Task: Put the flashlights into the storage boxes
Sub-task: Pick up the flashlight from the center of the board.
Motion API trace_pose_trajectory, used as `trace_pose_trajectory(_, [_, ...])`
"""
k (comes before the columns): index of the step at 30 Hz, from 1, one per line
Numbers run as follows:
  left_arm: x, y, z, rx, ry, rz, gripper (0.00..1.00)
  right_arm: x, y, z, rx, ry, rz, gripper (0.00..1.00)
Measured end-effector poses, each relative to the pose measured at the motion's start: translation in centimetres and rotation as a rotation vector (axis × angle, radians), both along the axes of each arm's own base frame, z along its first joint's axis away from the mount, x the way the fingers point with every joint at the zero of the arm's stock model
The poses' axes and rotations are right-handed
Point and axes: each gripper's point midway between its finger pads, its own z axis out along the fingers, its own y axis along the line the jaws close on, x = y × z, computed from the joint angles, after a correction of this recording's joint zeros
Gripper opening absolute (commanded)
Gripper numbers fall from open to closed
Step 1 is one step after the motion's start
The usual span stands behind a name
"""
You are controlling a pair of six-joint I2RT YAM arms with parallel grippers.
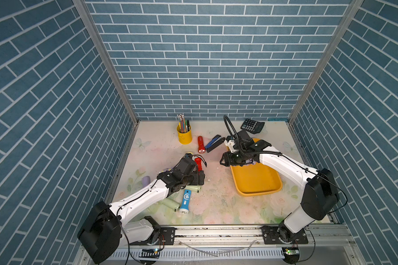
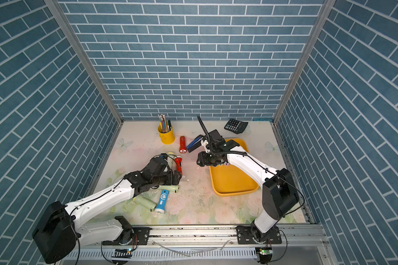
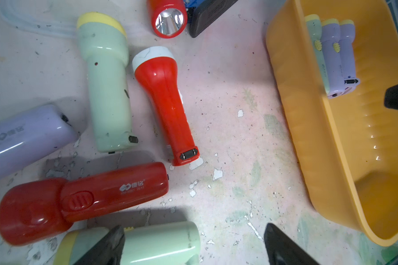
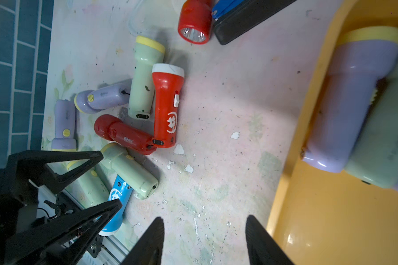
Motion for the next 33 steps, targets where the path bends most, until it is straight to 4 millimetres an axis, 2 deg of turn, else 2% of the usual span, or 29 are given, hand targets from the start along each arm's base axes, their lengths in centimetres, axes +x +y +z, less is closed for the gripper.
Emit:
trace_pose_trajectory(7, [-0.5, 1.3, -1.3, 0.023, 0.05, 0.03, 0.95, -1.5, 1.9, -2.7, -0.044, 0.043, 0.057, 0.58])
trace_pose_trajectory(24, [-0.9, 2.4, -3.5, 0.072, 0.141, 0.058, 0.9, -1.8, 2.2, -4.3, -0.079, 0.062, 0.074, 0.58])
trace_pose_trajectory(29, [-0.9, 2.8, -2.9, 0.06, 0.129, 0.076, 0.9, -2.7, 3.2, -4.2, -0.073, 0.036, 0.141, 0.58])
trace_pose_trajectory(33, [-0.4, 4.0, -1.0, 0.014, 0.074, 0.129, 0.91, -4.3, 5.7, -4.0, -0.045, -0.04, 0.268, 0.57])
